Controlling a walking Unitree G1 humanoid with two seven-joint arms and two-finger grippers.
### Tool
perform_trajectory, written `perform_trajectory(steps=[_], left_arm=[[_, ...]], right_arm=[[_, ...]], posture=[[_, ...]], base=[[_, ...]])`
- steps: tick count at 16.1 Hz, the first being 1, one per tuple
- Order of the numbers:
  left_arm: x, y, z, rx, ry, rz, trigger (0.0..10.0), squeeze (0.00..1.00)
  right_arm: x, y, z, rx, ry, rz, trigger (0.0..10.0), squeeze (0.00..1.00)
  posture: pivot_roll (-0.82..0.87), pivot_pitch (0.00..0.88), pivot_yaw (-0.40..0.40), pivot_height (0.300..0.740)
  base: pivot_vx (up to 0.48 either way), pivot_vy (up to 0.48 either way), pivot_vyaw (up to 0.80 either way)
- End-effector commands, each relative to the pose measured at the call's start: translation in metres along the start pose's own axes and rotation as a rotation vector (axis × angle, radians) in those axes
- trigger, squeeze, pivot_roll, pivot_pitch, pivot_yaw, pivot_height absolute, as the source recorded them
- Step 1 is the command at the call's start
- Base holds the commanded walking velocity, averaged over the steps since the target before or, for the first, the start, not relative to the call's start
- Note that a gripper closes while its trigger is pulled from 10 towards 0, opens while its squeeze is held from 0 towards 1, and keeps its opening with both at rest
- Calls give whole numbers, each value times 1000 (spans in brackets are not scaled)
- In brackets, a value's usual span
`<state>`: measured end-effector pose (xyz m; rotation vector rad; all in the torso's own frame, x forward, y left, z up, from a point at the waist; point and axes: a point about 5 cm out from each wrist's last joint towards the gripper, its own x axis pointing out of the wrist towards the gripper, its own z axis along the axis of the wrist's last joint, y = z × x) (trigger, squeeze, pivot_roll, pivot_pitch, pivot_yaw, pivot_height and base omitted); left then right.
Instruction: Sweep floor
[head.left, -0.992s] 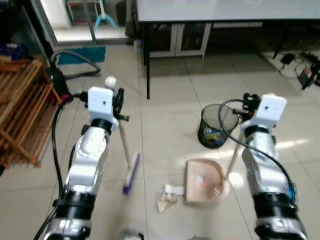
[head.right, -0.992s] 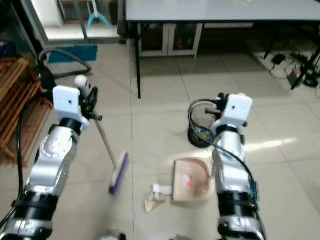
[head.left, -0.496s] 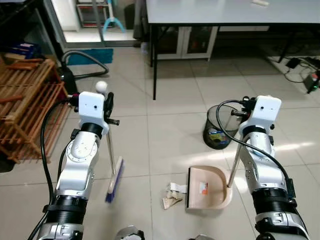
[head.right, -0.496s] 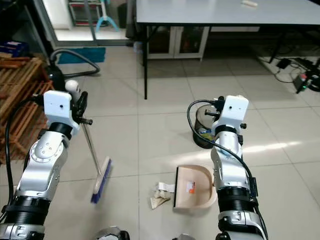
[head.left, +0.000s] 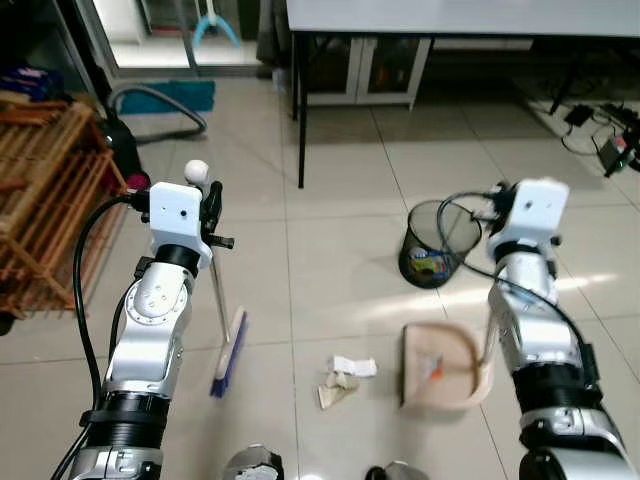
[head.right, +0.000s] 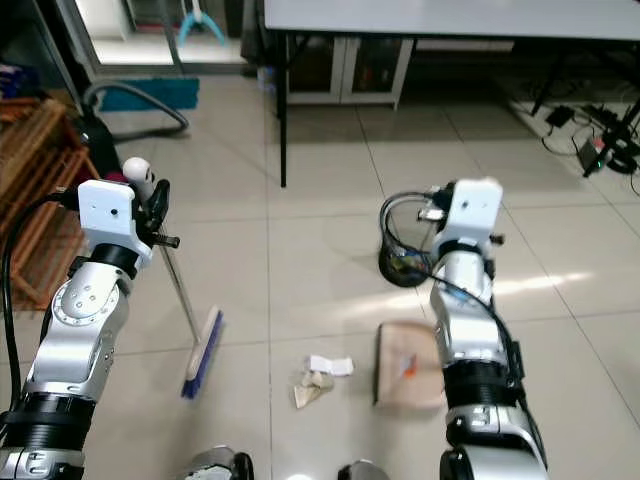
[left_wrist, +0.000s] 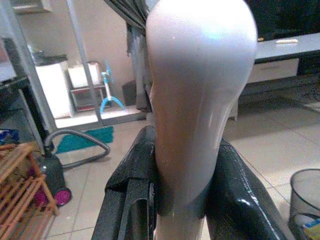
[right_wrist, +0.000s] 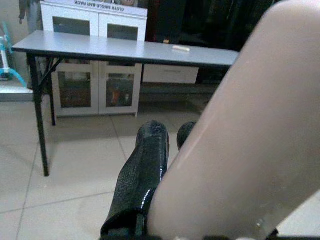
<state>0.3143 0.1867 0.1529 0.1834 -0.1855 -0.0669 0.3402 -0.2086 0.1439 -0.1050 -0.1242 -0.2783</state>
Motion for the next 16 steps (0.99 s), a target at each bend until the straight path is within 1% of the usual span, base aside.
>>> perform_trajectory(steps=[1, 2, 5, 7, 8, 10, 11, 12, 13, 14, 15, 16], left_arm=[[0, 3, 3, 19, -28, 5, 10000, 0], [1, 3, 2, 22, -24, 7, 10000, 0], [6, 4, 1, 49, -20, -1, 10000, 0], [11, -1, 1, 41, -24, -39, 10000, 0], [18, -5, 2, 22, -40, -69, 10000, 0], [22, -8, 3, 18, -69, -78, 10000, 0], [27, -9, 1, 18, -78, -53, 10000, 0], [31, -11, 1, -8, -75, -40, 10000, 0], [34, -13, 2, -7, -74, -44, 10000, 0], [36, -17, 3, 1, -76, -65, 10000, 0], [35, -20, 3, 3, -81, -92, 10000, 0], [34, -21, 2, 2, -82, -97, 10000, 0]], right_arm=[[3, 0, 5, 22, -37, -5, 10000, 0], [2, 0, 4, 22, -37, -4, 10000, 0], [0, -1, -2, -28, -39, 5, 10000, 0], [2, -4, -7, 13, -21, -32, 10000, 0], [4, -6, -6, 52, -36, -75, 10000, 0], [3, -6, -6, 59, -47, -86, 10000, 0], [4, -7, -8, 52, -38, -86, 10000, 0], [6, -7, -8, 47, -39, -81, 10000, 0], [6, -7, -8, 40, -44, -76, 10000, 0], [7, -7, -7, 32, -52, -67, 10000, 0], [8, -7, -7, 24, -56, -61, 10000, 0], [7, -6, -8, 18, -58, -58, 10000, 0]], posture=[[68, 101, -21, 740], [68, 105, -20, 740], [80, 142, -17, 740], [87, 161, 10, 740], [80, 183, 52, 740], [83, 169, 55, 740], [83, 172, 55, 740], [83, 176, 54, 740], [87, 207, 60, 740], [90, 213, 66, 740], [97, 216, 94, 740], [98, 228, 105, 740]], base=[[0, 0, 0], [0, 0, 0], [0, 0, 0], [0, 0, 0], [0, 0, 0], [0, 0, 0], [0, 0, 0], [0, 0, 0], [0, 0, 0], [0, 0, 0], [0, 0, 0], [0, 0, 0]])
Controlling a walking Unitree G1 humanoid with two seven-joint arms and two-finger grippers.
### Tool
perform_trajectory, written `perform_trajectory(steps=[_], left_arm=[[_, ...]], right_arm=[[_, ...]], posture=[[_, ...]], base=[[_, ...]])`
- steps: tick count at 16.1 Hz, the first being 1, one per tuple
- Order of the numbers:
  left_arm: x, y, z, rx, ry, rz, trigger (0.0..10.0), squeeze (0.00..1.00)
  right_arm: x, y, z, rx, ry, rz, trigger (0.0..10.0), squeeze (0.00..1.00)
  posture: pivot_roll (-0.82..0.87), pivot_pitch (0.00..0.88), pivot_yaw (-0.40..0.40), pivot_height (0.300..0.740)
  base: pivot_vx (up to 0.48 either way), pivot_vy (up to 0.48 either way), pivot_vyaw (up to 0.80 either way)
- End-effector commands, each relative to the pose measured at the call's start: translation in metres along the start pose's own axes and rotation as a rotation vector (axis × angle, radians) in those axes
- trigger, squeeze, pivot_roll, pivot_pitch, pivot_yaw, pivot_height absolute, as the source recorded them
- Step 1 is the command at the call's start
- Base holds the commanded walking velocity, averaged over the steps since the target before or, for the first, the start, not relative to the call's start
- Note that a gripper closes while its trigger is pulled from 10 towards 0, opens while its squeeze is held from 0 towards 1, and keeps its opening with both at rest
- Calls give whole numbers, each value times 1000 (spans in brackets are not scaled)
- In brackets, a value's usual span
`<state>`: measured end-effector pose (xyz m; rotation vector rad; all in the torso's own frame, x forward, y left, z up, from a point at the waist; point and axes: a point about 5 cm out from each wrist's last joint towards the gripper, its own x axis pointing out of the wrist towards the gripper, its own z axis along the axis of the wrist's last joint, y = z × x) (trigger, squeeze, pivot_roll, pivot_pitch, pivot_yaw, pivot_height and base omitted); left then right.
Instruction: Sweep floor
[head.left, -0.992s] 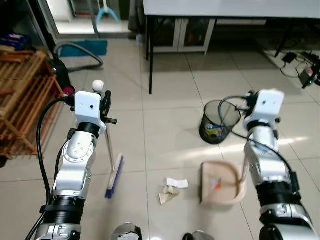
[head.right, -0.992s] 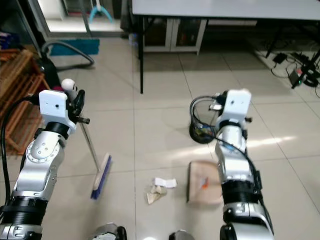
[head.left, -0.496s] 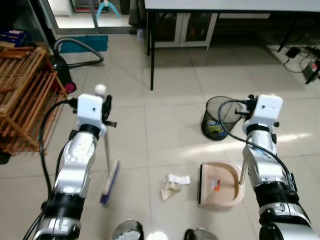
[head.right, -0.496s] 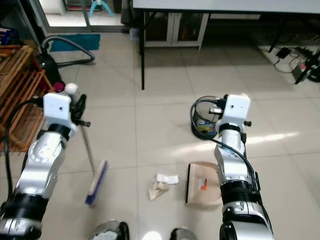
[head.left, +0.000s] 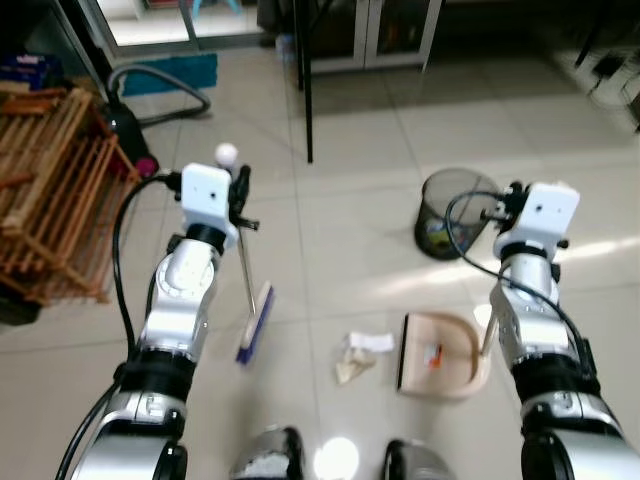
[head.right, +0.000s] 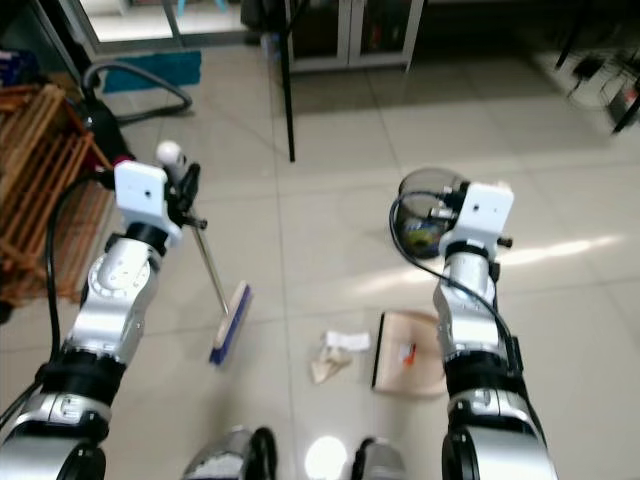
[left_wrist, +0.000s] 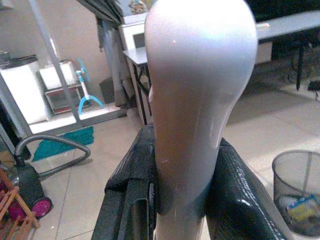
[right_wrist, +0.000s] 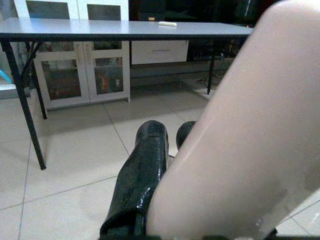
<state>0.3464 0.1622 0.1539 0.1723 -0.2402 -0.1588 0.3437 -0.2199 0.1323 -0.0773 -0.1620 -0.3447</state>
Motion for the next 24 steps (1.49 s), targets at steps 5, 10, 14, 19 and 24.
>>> perform_trajectory(steps=[5, 10, 14, 19, 24], left_arm=[[3, -7, 1, 23, -37, -35, 10000, 0], [4, -16, 10, -4, -108, -85, 10000, 0], [-2, -21, 7, -12, -111, -105, 10000, 0], [2, -25, 7, -22, -125, -123, 10000, 0], [3, -27, 1, -25, -100, -136, 10000, 0]], right_arm=[[-1, -1, 4, -48, -66, 3, 10000, 0], [0, 8, -4, -101, -37, -16, 10000, 0], [-7, 24, -15, -23, 25, -27, 10000, 0], [-6, 49, -6, 112, 32, -18, 10000, 0], [-10, 69, -5, 98, 27, 70, 10000, 0]], posture=[[97, 253, 79, 740], [98, 295, 70, 740], [94, 292, 63, 740], [78, 298, 48, 740], [76, 291, 51, 740]], base=[[0, 0, 0], [0, 0, 0], [0, 0, 0], [0, 0, 0], [0, 0, 0]])
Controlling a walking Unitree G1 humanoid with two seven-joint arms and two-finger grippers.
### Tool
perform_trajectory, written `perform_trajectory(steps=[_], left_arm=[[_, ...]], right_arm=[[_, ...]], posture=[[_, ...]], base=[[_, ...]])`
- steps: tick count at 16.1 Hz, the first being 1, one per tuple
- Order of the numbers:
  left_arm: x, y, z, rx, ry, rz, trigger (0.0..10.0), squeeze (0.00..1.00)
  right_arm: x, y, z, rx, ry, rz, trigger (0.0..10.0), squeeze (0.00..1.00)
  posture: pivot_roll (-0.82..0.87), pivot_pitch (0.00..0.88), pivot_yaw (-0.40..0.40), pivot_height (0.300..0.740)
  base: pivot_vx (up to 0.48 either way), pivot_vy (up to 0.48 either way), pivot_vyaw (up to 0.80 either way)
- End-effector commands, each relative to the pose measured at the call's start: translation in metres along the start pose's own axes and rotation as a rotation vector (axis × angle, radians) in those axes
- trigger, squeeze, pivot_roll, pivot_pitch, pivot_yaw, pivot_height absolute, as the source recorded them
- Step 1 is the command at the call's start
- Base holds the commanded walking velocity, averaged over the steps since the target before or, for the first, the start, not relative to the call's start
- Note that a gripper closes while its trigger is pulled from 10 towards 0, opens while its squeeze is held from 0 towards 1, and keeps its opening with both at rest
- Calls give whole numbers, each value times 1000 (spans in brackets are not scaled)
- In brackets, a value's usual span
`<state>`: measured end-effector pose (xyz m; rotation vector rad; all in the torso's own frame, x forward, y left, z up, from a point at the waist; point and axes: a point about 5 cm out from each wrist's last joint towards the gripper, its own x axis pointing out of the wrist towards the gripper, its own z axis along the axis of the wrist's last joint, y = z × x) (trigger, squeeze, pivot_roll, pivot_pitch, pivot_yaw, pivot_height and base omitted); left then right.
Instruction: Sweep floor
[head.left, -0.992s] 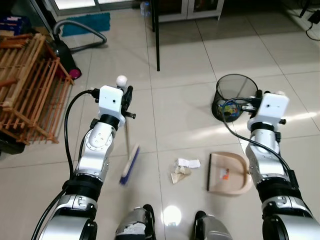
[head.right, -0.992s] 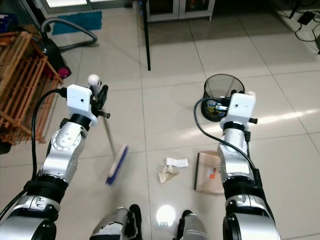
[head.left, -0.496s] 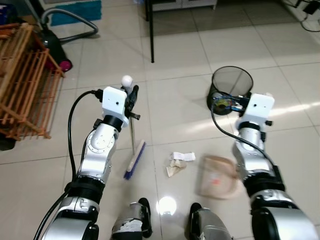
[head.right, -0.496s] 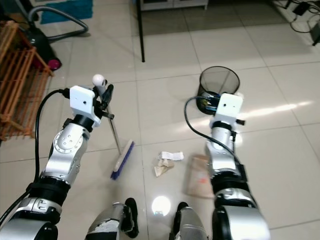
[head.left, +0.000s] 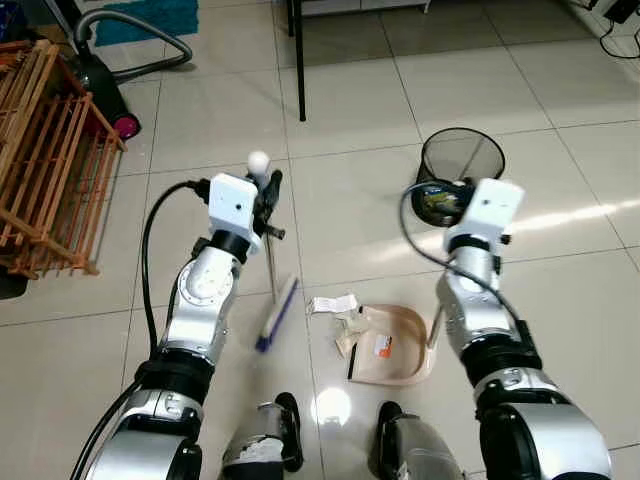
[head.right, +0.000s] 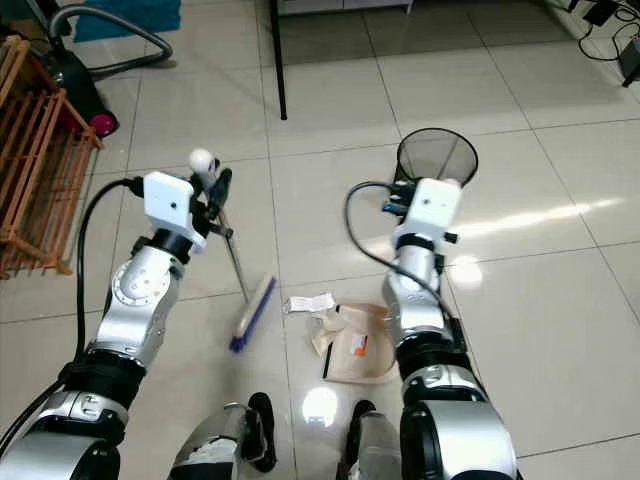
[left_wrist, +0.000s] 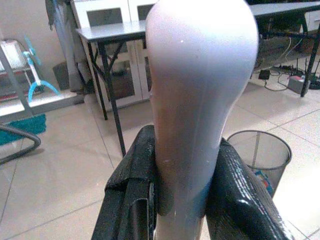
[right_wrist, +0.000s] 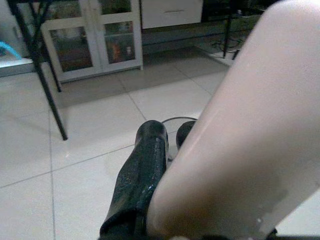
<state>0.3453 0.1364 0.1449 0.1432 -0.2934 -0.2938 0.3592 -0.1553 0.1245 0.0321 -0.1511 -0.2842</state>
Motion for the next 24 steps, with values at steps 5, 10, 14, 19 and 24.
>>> perform_trajectory(steps=[5, 10, 14, 19, 24], left_arm=[[17, -6, 1, 4, 11, -67, 10000, 0], [37, -21, 13, 16, -18, -181, 10000, 0], [41, -58, 6, -102, 57, -407, 10000, 0], [51, -71, 21, -188, -12, -404, 10000, 0], [63, -89, 47, -362, -122, -414, 10000, 0]], right_arm=[[-5, 10, -4, -30, 4, 32, 10000, 0], [-9, 21, -5, -5, 15, 49, 10000, 0], [-13, 20, -10, -2, 28, 41, 10000, 0], [-16, 18, -13, 16, 42, 32, 10000, 0], [-16, 18, -15, 40, 59, 25, 10000, 0]], posture=[[62, 296, 51, 740], [59, 311, 51, 740], [51, 300, 57, 740], [51, 295, 67, 740], [44, 258, 81, 740]], base=[[0, 0, 0], [0, 0, 0], [0, 0, 0], [0, 0, 0], [0, 0, 0]])
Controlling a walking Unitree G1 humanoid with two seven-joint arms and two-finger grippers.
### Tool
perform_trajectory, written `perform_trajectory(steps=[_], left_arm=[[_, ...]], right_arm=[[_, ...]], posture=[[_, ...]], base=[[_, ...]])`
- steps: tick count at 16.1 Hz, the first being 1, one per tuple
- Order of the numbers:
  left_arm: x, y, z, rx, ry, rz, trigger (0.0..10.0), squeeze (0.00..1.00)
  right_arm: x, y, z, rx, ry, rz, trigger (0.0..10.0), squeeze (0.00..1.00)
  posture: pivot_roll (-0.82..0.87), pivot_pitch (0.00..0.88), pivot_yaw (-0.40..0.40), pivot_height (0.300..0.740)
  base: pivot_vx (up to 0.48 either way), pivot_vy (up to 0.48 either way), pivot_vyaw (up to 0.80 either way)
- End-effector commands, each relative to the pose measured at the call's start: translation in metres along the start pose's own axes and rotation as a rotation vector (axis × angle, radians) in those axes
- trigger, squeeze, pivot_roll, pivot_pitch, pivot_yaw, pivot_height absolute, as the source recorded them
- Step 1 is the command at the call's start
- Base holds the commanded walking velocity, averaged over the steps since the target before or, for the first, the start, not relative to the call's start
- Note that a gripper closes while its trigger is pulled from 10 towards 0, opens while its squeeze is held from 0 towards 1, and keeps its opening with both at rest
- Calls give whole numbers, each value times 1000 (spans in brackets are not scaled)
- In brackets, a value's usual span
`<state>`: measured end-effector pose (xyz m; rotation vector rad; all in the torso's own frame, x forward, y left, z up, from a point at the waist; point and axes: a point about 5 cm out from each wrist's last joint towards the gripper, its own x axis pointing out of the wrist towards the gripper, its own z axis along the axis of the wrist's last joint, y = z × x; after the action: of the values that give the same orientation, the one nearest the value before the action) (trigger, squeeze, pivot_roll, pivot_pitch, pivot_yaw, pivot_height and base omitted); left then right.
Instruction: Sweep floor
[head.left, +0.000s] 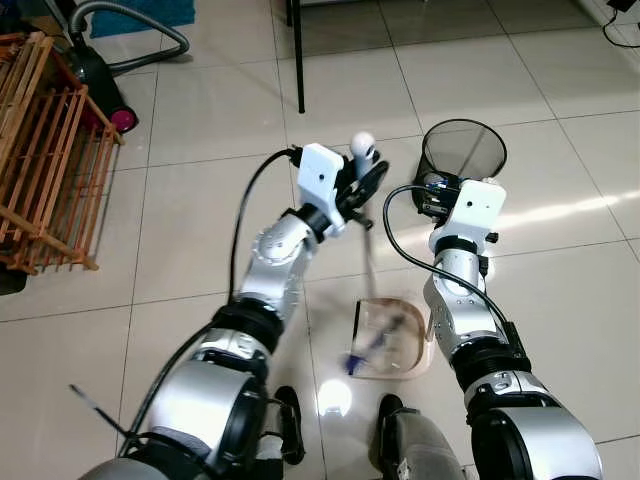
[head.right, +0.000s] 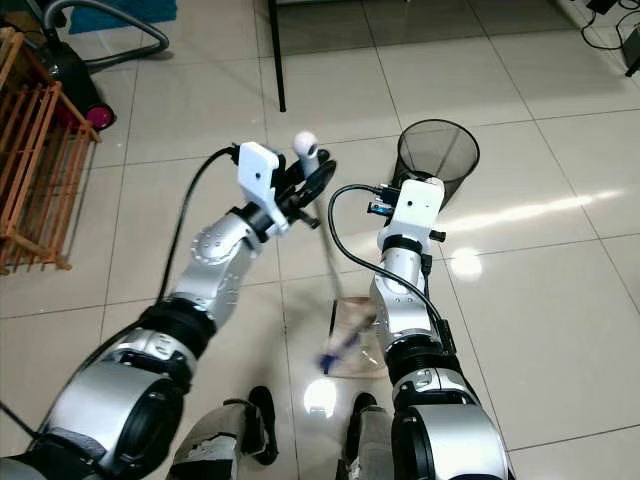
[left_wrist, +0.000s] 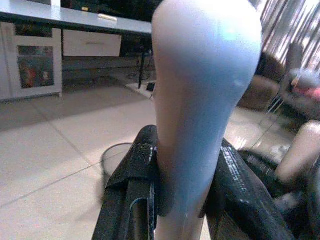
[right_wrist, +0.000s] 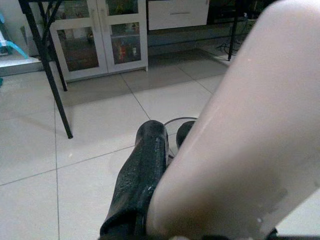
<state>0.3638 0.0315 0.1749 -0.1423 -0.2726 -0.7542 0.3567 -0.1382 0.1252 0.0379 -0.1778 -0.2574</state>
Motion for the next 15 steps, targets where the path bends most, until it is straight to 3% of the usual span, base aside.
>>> perform_trajectory(steps=[1, 6, 9, 10, 11, 15], left_arm=[[12, -2, 20, -29, -90, 1, 10000, 0], [6, 18, 34, 77, -100, 24, 10000, 0], [-6, 33, 51, 180, -126, -27, 10000, 0], [-13, 43, 60, 203, -137, -35, 10000, 0], [-14, 44, 62, 204, -138, -34, 10000, 0], [-30, 73, 85, 216, -177, 91, 10000, 0]], right_arm=[[-9, 3, -15, 32, 80, 4, 10000, 0], [-12, -9, -24, 62, 130, -9, 10000, 0], [-15, -30, -28, 56, 123, -88, 10000, 0], [-13, -44, -29, 65, 129, -150, 10000, 0], [-12, -46, -29, 67, 131, -157, 10000, 0], [-12, -54, -30, 66, 141, -155, 10000, 0]], posture=[[41, 249, 80, 740], [53, 169, 77, 740], [46, 139, 103, 740], [55, 141, 102, 740], [56, 140, 102, 740], [74, 128, 90, 740]], base=[[0, 0, 0], [0, 0, 0], [0, 0, 0], [0, 0, 0], [0, 0, 0], [0, 0, 0]])
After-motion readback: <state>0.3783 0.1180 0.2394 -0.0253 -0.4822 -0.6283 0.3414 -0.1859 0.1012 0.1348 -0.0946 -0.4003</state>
